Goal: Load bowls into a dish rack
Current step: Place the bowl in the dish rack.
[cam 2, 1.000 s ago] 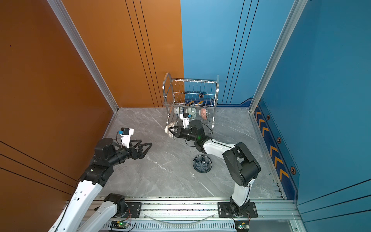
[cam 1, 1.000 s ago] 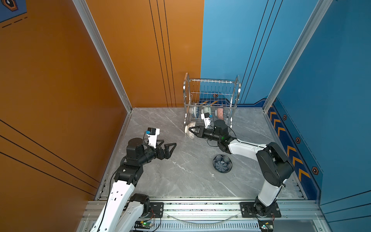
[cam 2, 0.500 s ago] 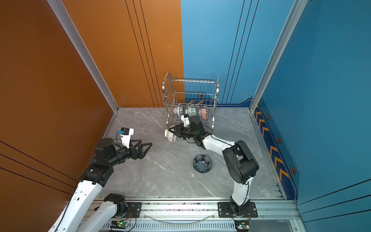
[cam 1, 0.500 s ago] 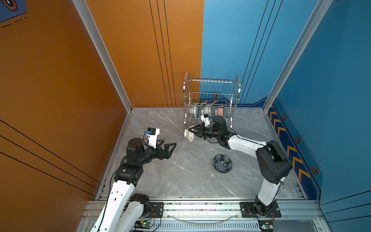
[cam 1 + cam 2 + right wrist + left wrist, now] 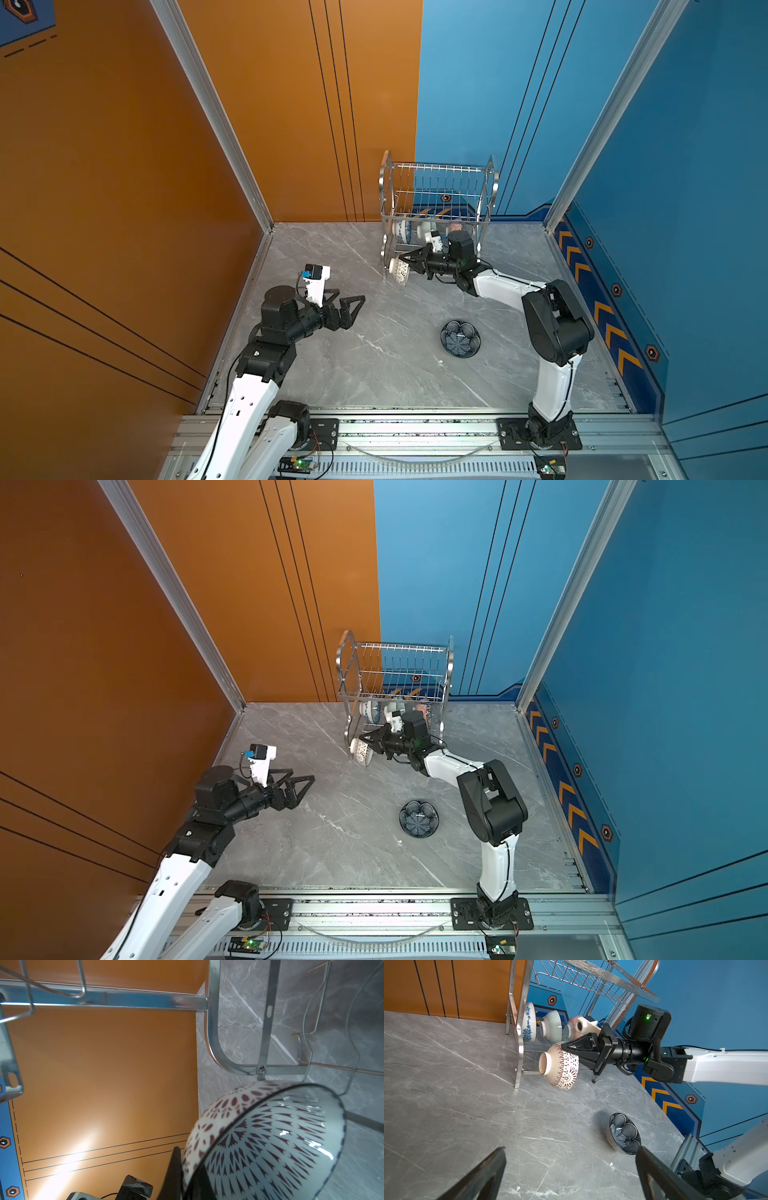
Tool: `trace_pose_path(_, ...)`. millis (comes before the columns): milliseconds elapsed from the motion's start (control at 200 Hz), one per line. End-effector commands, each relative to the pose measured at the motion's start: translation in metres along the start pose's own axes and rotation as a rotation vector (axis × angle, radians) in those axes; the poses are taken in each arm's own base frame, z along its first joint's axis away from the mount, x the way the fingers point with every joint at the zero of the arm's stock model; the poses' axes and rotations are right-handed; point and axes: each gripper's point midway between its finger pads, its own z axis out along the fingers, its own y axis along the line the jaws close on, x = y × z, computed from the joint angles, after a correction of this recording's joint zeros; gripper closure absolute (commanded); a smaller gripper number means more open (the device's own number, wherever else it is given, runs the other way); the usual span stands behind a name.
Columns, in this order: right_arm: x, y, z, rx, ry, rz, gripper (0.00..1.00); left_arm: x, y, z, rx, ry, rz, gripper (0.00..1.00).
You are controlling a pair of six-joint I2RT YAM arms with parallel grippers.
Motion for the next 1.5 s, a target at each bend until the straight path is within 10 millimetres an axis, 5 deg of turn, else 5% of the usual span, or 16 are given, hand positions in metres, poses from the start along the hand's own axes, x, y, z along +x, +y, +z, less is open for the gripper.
trace_pose_path(0,-0.009,0.039,-0.005,-0.075,0.004,-0.094,1.00,0.003,0.000,0.000,0.007,-0.001,-0.008,0.02)
trace_pose_path(1016,-0.064,0.010,0.005,-0.179,-0.043,-0.097,1.00,0.008,0.003,0.005,0.006,0.022,-0.026,0.02)
trace_pose_path(1497,-0.062,-0.003,0.007,-0.062,0.044,-0.201,1.00,0.008,0.003,0.005,0.009,0.024,-0.027,0.02)
